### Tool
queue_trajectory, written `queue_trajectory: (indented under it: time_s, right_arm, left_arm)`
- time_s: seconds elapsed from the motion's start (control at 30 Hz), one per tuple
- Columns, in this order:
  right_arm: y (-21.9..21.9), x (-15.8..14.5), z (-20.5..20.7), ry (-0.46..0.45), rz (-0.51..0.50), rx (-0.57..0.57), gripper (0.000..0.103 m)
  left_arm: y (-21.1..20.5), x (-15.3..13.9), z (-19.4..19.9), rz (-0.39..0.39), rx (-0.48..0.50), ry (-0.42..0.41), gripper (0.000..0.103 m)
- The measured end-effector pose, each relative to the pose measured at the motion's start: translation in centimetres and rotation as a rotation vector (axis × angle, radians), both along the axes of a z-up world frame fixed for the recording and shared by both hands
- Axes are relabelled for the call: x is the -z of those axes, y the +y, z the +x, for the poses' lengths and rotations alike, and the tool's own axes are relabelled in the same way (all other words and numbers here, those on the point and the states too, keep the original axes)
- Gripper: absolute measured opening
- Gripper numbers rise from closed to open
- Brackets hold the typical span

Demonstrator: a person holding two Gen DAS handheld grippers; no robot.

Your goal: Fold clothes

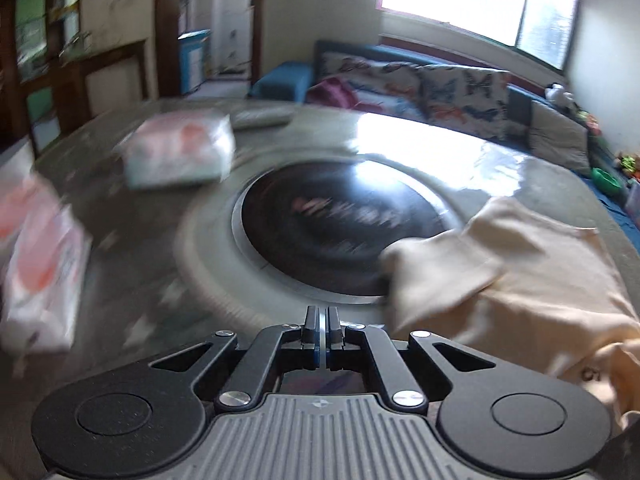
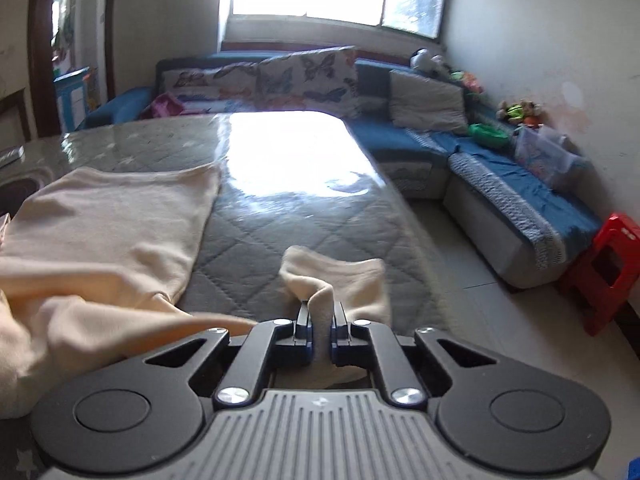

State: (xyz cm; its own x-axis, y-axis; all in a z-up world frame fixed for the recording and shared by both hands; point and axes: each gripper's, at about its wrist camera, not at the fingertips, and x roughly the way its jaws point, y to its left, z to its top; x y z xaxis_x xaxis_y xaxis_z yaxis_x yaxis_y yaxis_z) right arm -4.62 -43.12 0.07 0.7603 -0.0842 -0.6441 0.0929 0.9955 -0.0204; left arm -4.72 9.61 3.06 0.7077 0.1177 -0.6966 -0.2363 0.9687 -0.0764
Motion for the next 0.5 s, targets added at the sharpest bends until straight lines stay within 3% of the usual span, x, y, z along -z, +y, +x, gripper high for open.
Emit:
queue_trajectory:
  time_s: [0.13, 0.2, 0.27, 0.37, 0.43, 0.5]
  right_arm:
    - [-2.6, 0.1, -2.7, 0.003, 0.080, 0.092, 0.010]
    - [-3.2, 0.6, -4.2, 0.001, 0.056, 0.146, 0.011]
    - [-3.6, 0.5, -5.0, -0.011, 0.039, 0.178, 0.032]
    - [-4.1, 0.1, -5.8, -0.032, 0.022, 0.216, 0.040]
    - [-4.3, -0.3, -5.9, -0.050, 0.015, 0.234, 0.050]
    - [-4.1, -0.7, -5.9, -0.067, 0.010, 0.236, 0.055]
  left_arm:
    - [1.5, 1.5, -1.4, -0.005, -0.034, 0.043, 0.003]
    - [1.2, 1.6, -1.5, -0.006, -0.018, 0.043, 0.004]
    - [1.0, 1.7, -1.5, -0.007, -0.002, 0.043, 0.007]
    - [0.1, 1.5, -1.3, -0.004, 0.038, 0.031, 0.009]
    - [-1.3, 1.0, -0.6, 0.009, 0.085, 0.006, 0.015]
    - [-3.1, 0.5, 0.2, 0.033, 0.141, -0.025, 0.032]
